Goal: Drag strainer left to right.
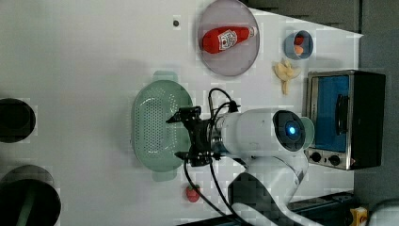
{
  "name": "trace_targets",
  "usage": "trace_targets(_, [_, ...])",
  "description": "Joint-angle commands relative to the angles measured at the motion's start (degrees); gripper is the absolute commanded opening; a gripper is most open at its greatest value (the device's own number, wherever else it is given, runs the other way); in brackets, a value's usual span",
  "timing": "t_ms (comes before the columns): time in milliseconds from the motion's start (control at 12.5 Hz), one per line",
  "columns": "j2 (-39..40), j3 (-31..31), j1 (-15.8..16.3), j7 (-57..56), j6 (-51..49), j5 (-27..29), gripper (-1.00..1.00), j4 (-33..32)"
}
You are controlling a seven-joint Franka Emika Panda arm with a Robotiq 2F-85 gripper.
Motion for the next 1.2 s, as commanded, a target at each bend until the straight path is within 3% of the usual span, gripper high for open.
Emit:
trace_targets(80, [3.01,-0.99,-1.07,6.11,5.91,-2.79,1.00,-1.86])
trace_targets(640, [7.72,-8.88,2.78,6.40,11.29,-6.72,1.00,-2.44])
trace_targets(1200, [5.75,-13.14,2.25,6.04,11.57,-6.75,1.00,-5.78])
